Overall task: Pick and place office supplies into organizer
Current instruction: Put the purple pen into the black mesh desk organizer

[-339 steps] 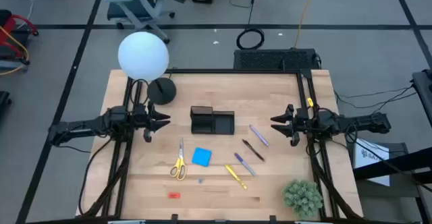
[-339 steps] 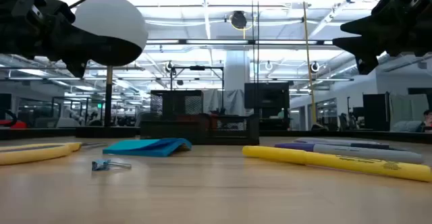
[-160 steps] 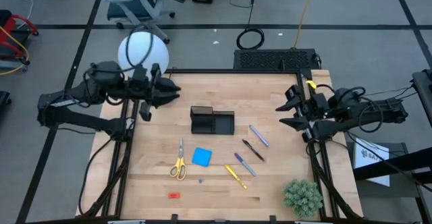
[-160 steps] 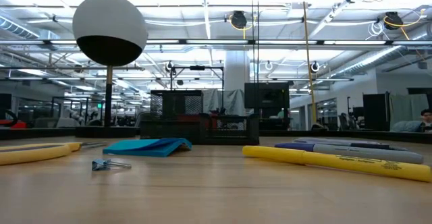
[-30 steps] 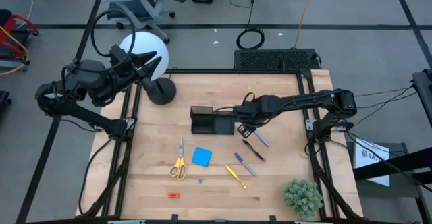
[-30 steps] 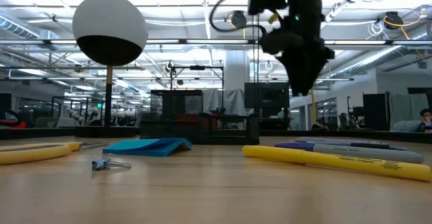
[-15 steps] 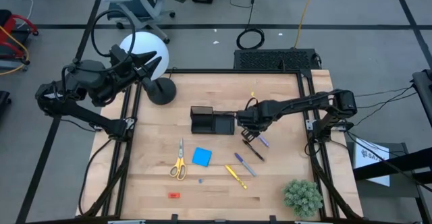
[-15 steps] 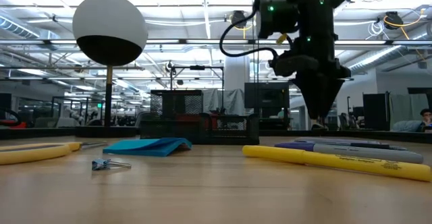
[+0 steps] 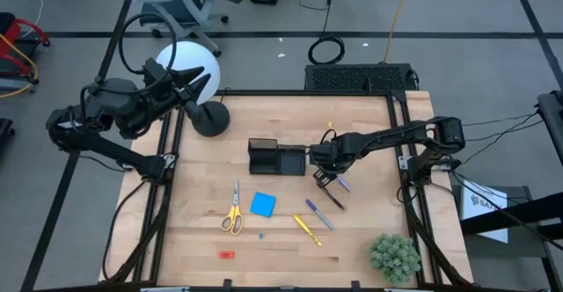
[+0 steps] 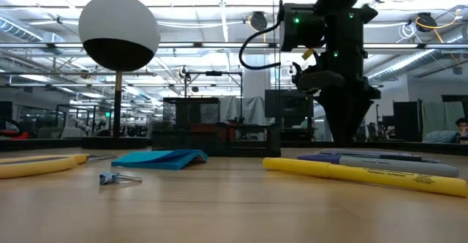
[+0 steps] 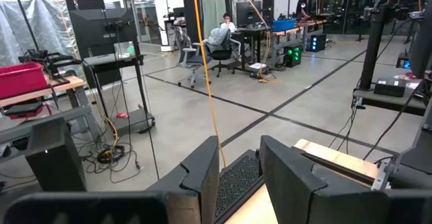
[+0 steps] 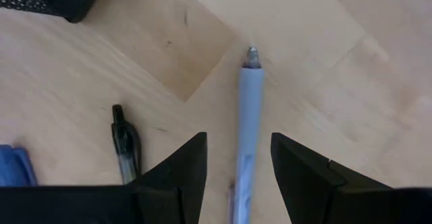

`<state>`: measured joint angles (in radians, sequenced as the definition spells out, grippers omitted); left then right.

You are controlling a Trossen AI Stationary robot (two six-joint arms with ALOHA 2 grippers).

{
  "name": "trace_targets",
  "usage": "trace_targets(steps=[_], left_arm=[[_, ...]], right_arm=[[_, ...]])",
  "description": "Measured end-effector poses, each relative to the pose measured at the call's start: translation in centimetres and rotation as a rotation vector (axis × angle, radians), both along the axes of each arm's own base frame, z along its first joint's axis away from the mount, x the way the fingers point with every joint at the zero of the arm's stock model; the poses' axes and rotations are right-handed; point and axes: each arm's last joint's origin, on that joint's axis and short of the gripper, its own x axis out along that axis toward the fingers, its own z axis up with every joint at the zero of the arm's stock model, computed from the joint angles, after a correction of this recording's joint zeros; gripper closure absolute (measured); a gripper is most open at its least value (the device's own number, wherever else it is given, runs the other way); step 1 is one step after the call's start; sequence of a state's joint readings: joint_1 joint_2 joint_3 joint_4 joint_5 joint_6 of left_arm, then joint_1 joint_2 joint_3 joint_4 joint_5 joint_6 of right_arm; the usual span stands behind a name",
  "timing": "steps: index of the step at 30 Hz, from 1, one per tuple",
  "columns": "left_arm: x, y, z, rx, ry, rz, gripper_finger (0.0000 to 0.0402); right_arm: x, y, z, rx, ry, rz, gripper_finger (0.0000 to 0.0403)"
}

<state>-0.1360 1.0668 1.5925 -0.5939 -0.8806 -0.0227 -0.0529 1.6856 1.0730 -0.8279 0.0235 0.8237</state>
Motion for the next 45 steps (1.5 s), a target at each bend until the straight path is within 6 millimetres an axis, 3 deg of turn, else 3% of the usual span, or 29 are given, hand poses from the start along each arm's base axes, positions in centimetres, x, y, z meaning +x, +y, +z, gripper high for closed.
trace_targets(steps=[9,26,30,39,45], left_arm=[[0.0,0.0,0.0,0.0,0.0,0.0,0.0286],[0.0,0.0,0.0,0.0,0.0,0.0,0.0286],[0.0,0.0,0.0,0.0,0.0,0.0,0.0286],[0.0,0.0,0.0,0.0,0.0,0.0,0.0286],[0.0,0.0,0.0,0.0,0.0,0.0,0.0286]], right_arm=[[0.5,0.0,-2.5,0.008,0.08,0.011,0.0248],[0.7,0.0,-2.7,0.007,0.065,0.058,0.0251],[0.7,0.0,-2.7,0.007,0.064,0.075,0.0277],[0.8,0.0,-2.7,0.008,0.06,0.109,0.0381],[0.8,0.0,-2.7,0.007,0.062,0.132,0.0381]])
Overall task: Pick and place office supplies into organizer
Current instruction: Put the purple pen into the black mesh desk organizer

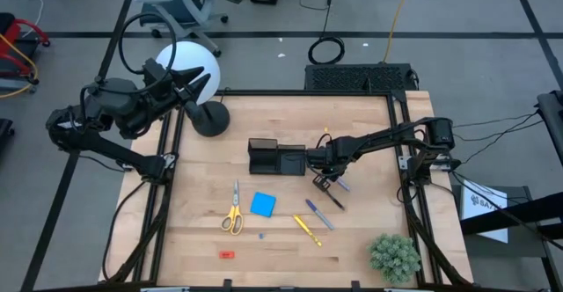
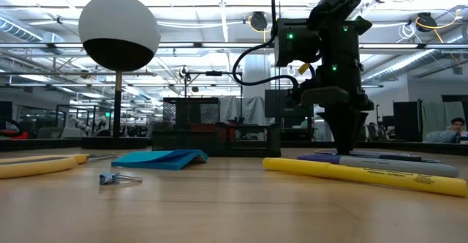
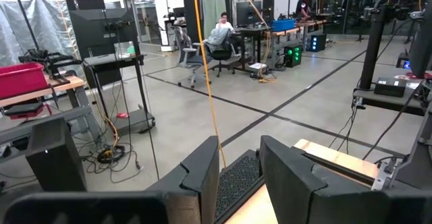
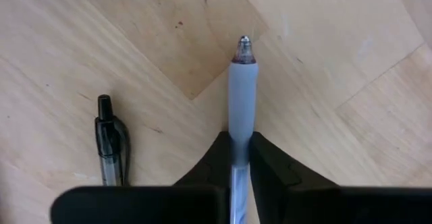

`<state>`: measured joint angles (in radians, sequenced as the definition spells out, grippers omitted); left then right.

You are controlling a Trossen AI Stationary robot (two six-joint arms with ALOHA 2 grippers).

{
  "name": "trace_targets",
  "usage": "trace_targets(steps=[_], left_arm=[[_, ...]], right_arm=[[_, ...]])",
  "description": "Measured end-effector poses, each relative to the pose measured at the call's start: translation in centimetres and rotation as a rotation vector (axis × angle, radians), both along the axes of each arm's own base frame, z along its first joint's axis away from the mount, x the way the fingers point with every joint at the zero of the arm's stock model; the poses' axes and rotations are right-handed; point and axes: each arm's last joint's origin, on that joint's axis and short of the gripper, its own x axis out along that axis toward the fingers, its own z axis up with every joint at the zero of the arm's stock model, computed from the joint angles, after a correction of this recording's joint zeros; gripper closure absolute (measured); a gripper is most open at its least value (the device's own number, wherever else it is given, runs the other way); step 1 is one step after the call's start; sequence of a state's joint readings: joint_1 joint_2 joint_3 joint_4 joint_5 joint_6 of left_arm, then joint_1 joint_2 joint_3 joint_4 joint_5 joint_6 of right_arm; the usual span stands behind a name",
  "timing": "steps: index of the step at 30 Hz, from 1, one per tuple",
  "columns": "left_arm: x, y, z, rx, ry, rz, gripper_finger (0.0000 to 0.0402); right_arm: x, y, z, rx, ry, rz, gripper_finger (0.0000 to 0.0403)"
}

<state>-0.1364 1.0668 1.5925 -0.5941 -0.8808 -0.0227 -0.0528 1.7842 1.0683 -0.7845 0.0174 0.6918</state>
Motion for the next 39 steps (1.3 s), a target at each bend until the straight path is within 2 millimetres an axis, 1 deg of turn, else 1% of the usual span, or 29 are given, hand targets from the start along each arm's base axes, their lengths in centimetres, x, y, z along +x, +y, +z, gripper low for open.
trace_targets(steps=[4,9,18,31,39], left_arm=[[0.0,0.0,0.0,0.0,0.0,0.001,0.0286],[0.0,0.0,0.0,0.0,0.0,0.001,0.0286],[0.0,0.0,0.0,0.0,0.0,0.0,0.0286],[0.0,0.0,0.0,0.0,0.0,0.0,0.0286],[0.0,0.0,0.0,0.0,0.0,0.0,0.0286]], right_arm=[[0.0,0.0,0.0,0.0,0.001,0.001,0.0372],[0.0,0.0,0.0,-0.001,0.002,0.001,0.0382],[-0.3,0.0,0.8,-0.006,-0.025,0.006,0.0381],[-0.8,0.0,3.4,-0.015,-0.116,0.049,0.0381],[-1.8,-0.4,6.4,-0.043,-0.226,0.071,0.0381]])
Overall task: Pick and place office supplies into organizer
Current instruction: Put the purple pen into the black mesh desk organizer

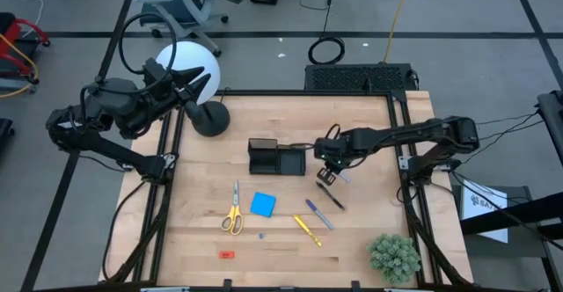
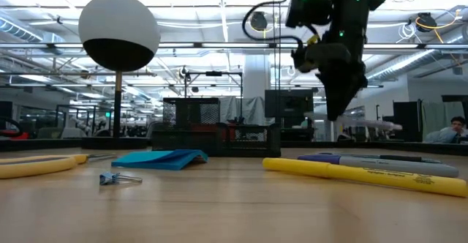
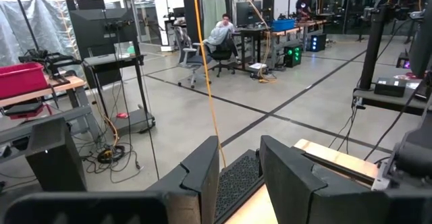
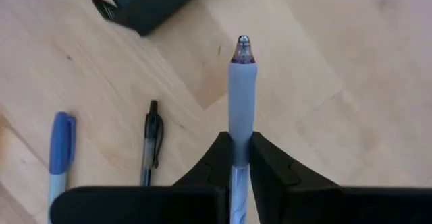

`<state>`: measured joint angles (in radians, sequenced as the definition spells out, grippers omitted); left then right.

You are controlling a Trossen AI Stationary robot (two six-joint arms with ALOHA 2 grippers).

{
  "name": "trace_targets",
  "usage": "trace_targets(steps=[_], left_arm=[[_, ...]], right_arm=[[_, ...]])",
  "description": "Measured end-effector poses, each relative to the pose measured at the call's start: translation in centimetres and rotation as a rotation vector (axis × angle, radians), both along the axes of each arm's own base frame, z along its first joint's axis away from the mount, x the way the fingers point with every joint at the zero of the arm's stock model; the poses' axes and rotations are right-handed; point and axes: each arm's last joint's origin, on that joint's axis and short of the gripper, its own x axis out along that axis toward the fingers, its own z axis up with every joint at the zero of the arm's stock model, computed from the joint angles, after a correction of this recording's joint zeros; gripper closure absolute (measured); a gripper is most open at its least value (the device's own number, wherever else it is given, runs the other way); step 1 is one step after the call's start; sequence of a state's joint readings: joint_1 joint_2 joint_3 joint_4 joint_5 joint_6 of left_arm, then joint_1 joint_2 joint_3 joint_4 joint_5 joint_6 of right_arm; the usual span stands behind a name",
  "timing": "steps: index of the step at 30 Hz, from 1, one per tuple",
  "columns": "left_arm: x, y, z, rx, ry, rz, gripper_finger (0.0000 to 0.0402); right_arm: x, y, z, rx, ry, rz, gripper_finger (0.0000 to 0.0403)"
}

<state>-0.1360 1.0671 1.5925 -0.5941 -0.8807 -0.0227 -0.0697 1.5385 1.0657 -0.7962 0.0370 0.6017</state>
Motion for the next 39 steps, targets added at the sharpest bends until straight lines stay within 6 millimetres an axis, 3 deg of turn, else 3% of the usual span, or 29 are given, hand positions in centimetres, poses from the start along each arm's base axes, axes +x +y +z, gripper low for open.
trace_targets(steps=[6,14,27,39], left_arm=[[0.0,0.0,0.0,0.0,0.0,0.0,0.0286],[0.0,0.0,0.0,0.0,0.0,0.0,0.0286],[0.0,0.0,0.2,-0.041,-0.058,-0.004,0.0286],[1.2,-0.8,-0.8,-0.076,-0.001,-0.275,0.0286]], right_arm=[[-0.5,-0.7,2.2,-0.07,-0.12,0.023,0.0381],[0.4,-1.1,4.5,-0.141,-0.352,0.124,0.0381],[1.6,-1.5,5.9,-0.273,-0.521,0.283,0.0381],[2.7,-2.3,7.4,-0.367,-0.702,0.333,0.0381]])
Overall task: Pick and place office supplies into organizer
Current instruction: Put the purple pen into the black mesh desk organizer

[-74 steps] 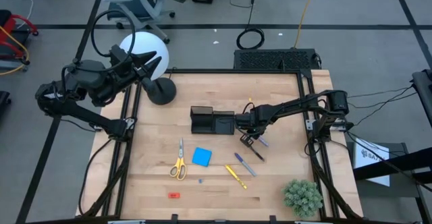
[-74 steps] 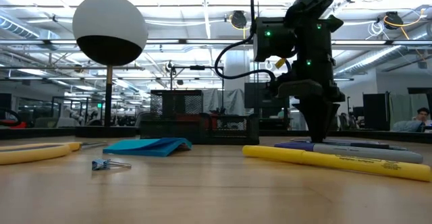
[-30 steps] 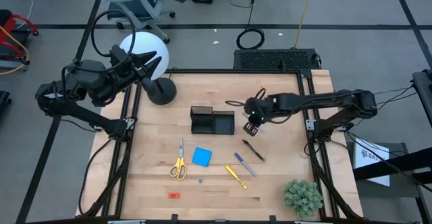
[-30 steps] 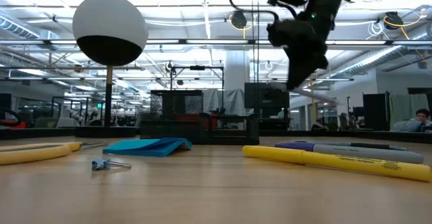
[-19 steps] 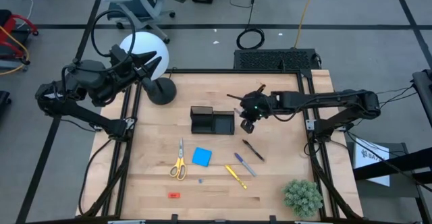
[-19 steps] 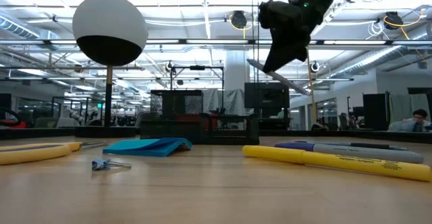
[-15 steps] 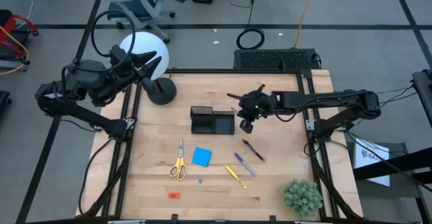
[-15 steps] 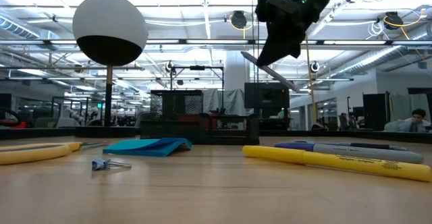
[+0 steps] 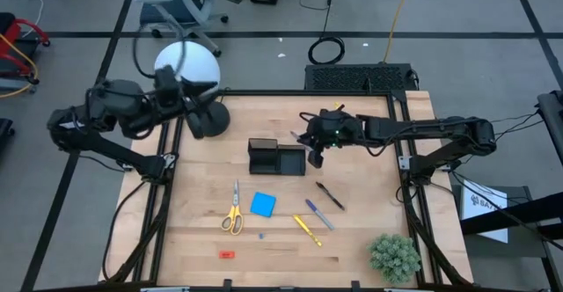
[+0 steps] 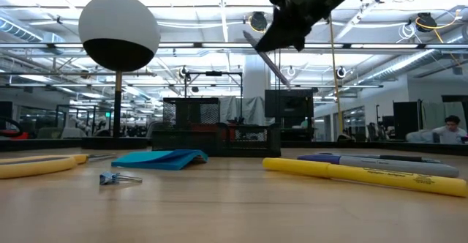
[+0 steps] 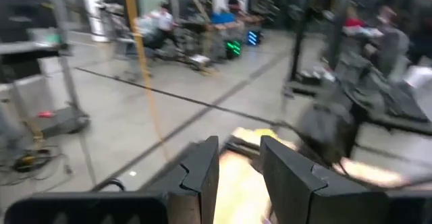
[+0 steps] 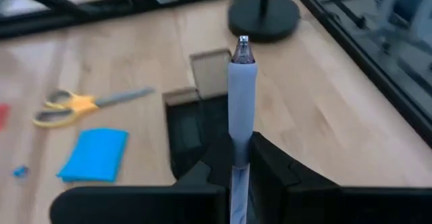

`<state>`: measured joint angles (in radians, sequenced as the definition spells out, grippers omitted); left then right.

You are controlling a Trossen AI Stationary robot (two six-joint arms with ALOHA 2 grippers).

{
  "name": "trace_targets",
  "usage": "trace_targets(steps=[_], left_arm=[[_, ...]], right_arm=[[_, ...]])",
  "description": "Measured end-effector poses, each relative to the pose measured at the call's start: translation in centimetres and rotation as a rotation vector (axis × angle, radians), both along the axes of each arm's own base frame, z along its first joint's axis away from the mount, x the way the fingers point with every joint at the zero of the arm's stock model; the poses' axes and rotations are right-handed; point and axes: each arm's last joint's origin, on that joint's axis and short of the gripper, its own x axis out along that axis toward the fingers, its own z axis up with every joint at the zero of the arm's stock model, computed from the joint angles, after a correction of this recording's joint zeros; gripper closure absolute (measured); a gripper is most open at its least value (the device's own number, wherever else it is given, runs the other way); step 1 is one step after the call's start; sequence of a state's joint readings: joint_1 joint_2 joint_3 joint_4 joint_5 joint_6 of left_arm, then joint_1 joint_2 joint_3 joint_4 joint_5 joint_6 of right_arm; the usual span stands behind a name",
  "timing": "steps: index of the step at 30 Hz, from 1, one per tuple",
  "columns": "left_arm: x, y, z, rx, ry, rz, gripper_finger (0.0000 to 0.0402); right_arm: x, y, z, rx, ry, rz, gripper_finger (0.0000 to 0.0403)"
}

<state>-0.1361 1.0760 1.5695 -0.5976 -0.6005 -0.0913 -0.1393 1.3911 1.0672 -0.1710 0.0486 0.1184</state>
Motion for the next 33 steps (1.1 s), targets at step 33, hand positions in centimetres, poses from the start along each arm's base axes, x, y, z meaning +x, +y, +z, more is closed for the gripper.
trace_targets(steps=[33], left_arm=[[1.0,1.4,-17.1,0.013,-0.131,-0.215,0.0281]], right_arm=[[1.5,0.2,4.1,0.003,-0.459,0.224,0.0381]])
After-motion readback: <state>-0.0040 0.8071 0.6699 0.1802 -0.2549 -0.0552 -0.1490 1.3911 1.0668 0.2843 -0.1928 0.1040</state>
